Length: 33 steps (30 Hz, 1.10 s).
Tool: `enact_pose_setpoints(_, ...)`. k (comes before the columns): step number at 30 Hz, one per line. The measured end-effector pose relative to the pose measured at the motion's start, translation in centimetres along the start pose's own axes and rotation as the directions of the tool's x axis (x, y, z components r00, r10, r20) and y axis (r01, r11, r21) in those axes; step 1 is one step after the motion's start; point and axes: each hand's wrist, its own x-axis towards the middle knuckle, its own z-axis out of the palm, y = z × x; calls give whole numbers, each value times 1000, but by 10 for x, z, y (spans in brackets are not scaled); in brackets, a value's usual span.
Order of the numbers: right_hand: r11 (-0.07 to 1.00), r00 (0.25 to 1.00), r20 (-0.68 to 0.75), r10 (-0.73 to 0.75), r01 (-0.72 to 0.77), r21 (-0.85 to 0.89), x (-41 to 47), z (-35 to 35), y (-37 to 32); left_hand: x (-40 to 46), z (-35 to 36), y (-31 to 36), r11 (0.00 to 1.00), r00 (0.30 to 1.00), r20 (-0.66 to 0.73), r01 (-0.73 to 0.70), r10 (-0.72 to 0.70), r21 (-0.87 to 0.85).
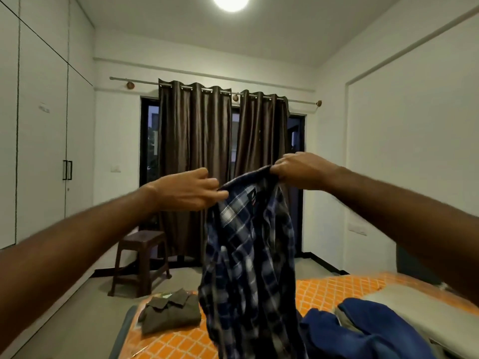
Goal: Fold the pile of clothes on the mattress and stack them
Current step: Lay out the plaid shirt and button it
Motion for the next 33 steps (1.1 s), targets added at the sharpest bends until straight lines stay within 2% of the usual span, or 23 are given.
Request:
enact_pose_setpoints(1,969,984,-16,-176,170,-180,-5,1,-3,-1,0,3,994,994,23,-111,111,7)
enact_pose_setpoints(3,779,851,4,-525,483,-400,-17,5,-17,-1,3,16,962,956,108,-269,271,-36)
enact_pose_setpoints(4,674,767,61,-638,595,-438,-22,8,-27,-2,7,24,947,936,150,-308,318,-88)
enact_pose_setpoints(6,521,624,162,-764,746,-415,-30,18,-56,-4,10,40,928,909,228,-299,348,-225)
enact_pose_setpoints(7,476,567,186,-802,796,-375,-33,27,-75,-5,12,46,916,901,255,-276,352,-290)
enact_pose_setpoints(8,472,547,212,-810,822,-319,-37,35,-92,-5,13,49,908,894,281,-247,348,-338)
enact_pose_setpoints(9,513,569,241,-786,818,-260,-40,45,-106,-5,14,52,907,893,306,-210,330,-365)
enact_pose_setpoints(10,611,640,286,-713,768,-194,-41,51,-112,-4,15,54,914,899,324,-166,294,-369)
enact_pose_setpoints(12,843,811,323,-488,534,-67,-29,49,-100,-2,17,52,918,930,337,0,145,-396)
enact_pose_setpoints(14,958,923,259,-284,282,48,-10,39,-70,-1,19,41,841,937,340,245,-78,-482)
enact_pose_setpoints(16,970,959,217,-181,138,200,12,21,-44,0,17,19,667,898,347,434,-269,-606)
enact_pose_setpoints(18,933,956,272,-111,6,360,32,1,-30,2,12,-7,487,840,376,536,-392,-690)
enact_pose_setpoints(21,914,935,342,-97,-53,403,49,-28,-15,9,10,-40,405,790,362,578,-496,-708)
enact_pose_setpoints(23,932,925,367,-100,-41,360,54,-42,-5,14,11,-50,412,777,325,580,-539,-703)
enact_pose_setpoints(25,971,923,374,-93,2,238,58,-49,6,17,12,-53,471,789,265,560,-554,-681)
enact_pose_setpoints(27,995,921,377,-96,89,36,60,-55,8,17,11,-53,582,810,178,536,-559,-612)
enact_pose_setpoints(29,962,917,378,-128,207,-178,62,-58,4,15,11,-55,712,828,126,539,-547,-449)
enact_pose_setpoints(31,902,897,414,-156,299,-310,62,-58,1,17,11,-58,783,838,172,545,-518,-299)
enact_pose_setpoints(33,874,877,459,-141,328,-359,60,-59,0,21,9,-61,814,848,240,524,-472,-250)
